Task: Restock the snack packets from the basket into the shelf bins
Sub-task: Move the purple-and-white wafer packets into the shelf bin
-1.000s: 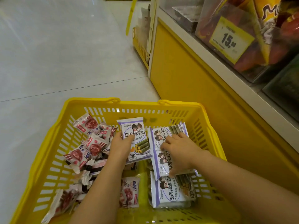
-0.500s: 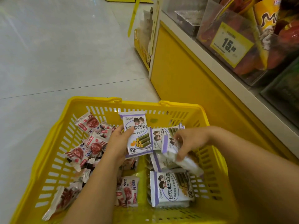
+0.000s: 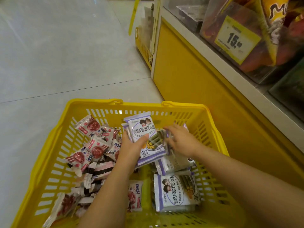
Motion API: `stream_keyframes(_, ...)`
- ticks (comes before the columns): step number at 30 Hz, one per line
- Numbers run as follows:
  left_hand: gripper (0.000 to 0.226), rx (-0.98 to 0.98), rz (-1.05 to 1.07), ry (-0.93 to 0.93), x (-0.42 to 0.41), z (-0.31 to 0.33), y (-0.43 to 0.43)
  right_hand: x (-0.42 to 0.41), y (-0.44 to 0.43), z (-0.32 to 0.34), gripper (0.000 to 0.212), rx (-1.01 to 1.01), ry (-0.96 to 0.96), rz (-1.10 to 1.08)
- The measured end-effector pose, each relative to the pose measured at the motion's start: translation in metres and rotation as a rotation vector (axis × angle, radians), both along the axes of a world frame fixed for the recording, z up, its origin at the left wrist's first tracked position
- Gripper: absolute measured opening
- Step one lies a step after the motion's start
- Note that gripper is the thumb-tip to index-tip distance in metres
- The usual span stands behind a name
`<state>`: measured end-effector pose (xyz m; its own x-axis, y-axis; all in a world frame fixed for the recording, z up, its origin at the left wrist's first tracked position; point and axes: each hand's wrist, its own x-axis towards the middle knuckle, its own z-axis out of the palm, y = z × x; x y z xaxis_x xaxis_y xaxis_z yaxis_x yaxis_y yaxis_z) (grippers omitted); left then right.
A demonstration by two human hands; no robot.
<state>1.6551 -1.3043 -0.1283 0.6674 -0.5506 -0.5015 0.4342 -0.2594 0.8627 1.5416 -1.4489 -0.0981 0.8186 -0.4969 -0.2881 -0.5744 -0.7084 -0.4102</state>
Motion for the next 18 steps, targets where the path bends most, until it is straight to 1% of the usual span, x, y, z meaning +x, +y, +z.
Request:
stream_keyframes(2,0.09,0.09,0.064,-0.053,0.007,-0.006,0.003,-0.012,-0.001,-0.02,0.058,-0.098,0.19,0.157)
stream_keyframes(3,0.094,0.114,0.081,-0.08,0.01,-0.008,0.005,-0.015,0.0,-0.027,0.058,-0.13,0.25,0.196)
stream_keyframes(5,0.098,0.153,0.08,-0.13,0.013,-0.011,0.009,-0.016,0.002,-0.035,0.052,-0.212,0.276,0.208)
stream_keyframes(8,0.095,0.179,0.078,-0.174,0.014,-0.016,0.014,-0.007,0.009,-0.038,0.041,-0.343,0.213,0.166)
stream_keyframes(9,0.095,0.185,0.08,-0.179,0.014,-0.015,0.015,-0.002,0.011,-0.039,0.04,-0.319,0.166,0.123)
stream_keyframes(10,0.096,0.192,0.076,-0.177,0.014,-0.015,0.016,0.004,0.014,-0.038,0.041,-0.209,0.102,0.038)
stream_keyframes(12,0.099,0.204,0.072,-0.176,0.014,-0.015,0.017,0.018,0.021,-0.035,0.049,0.155,-0.026,-0.165)
stream_keyframes(13,0.1,0.207,0.073,-0.181,0.015,-0.015,0.017,0.024,0.023,-0.035,0.053,0.3,-0.084,-0.242)
stream_keyframes(14,0.1,0.206,0.074,-0.181,0.015,-0.015,0.016,0.03,0.026,-0.035,0.056,0.367,-0.131,-0.286)
stream_keyframes(15,0.099,0.203,0.078,-0.181,0.015,-0.016,0.016,0.034,0.029,-0.037,0.059,0.381,-0.164,-0.306)
stream_keyframes(18,0.098,0.184,0.089,-0.185,0.015,-0.015,0.016,0.041,0.036,-0.044,0.071,0.342,-0.212,-0.311)
